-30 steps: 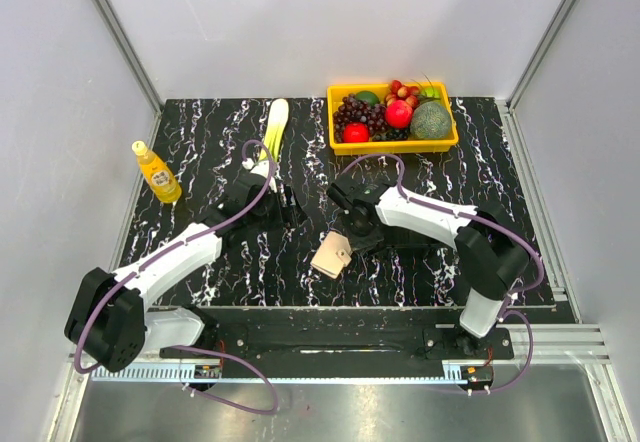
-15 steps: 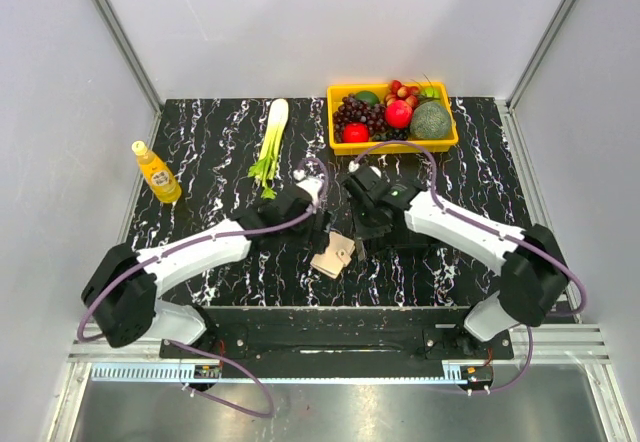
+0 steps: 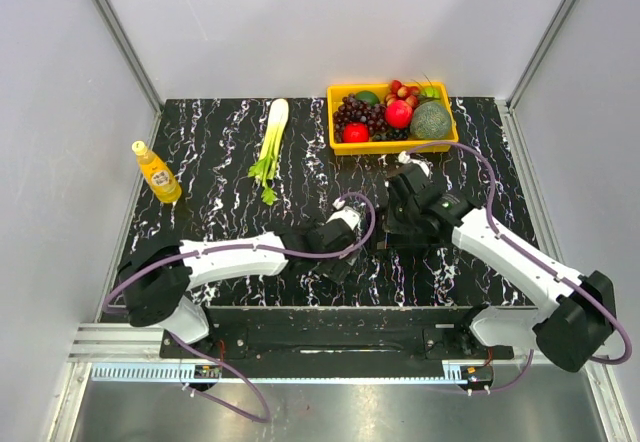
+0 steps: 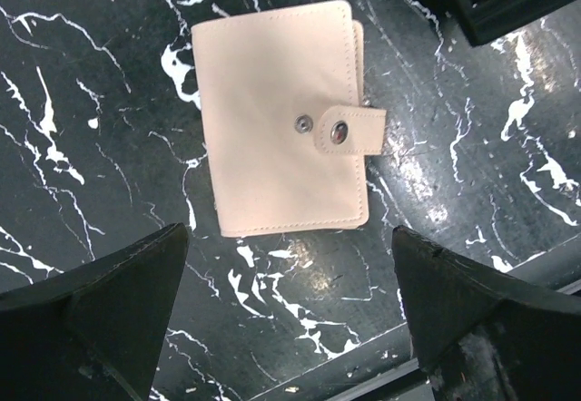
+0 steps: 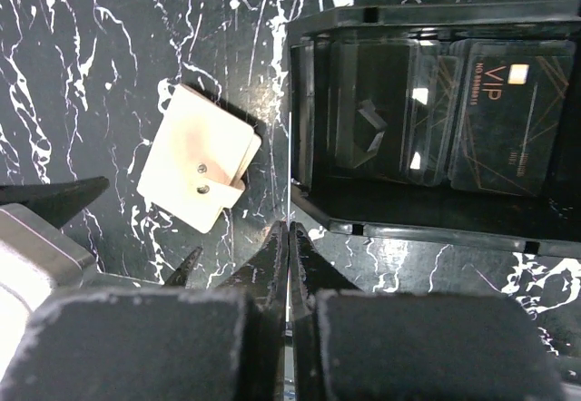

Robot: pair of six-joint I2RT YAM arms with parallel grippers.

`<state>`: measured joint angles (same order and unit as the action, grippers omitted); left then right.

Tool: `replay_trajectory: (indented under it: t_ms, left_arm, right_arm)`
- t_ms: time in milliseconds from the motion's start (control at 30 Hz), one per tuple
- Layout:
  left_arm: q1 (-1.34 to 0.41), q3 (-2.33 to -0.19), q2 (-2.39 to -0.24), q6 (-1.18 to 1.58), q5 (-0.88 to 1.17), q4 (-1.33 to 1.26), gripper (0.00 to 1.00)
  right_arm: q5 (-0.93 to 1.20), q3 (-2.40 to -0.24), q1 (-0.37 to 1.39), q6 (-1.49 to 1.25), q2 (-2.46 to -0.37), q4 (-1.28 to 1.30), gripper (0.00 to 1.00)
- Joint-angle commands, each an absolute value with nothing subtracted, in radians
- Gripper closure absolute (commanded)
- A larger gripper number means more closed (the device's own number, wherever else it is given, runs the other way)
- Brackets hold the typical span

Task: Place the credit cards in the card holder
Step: Open the card holder at the center of the board.

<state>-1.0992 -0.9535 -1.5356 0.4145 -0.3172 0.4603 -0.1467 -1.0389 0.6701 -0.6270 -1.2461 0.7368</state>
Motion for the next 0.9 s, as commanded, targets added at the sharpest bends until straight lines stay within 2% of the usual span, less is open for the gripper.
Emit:
replay_trajectory:
  t_ms: [0, 300, 500, 700, 867]
  left_arm:
    - [-1.126, -1.019, -1.575, 0.446, -0.379, 0.454, 0.01]
    - [-1.15, -1.045, -1.677, 0.486, -0.419, 0.474, 0.03]
    - [-1.15, -1.065, -1.7, 0.499, -0.416, 0.471, 0.12]
    - [-1.149, -1.065, -1.724, 0.492, -0.382, 0.454, 0.32]
    - [-1.149, -1.057, -1.74, 0.495, -0.379, 0.448, 0.35]
  right_arm:
    - [-0.164, -1.022, 0.629, -0.626, -1.195, 0.718, 1.0]
    - [-0.143, -1.0, 0.62, -0.606, -1.174, 0.718, 1.0]
    - [-0.133, -0.974, 0.62, -0.604, -1.155, 0.713, 1.0]
    - [-0.123, -0.957, 0.62, -0.6, -1.132, 0.713, 1.0]
    - [-0.112, -0.946, 0.618, -0.601, -1.118, 0.713, 1.0]
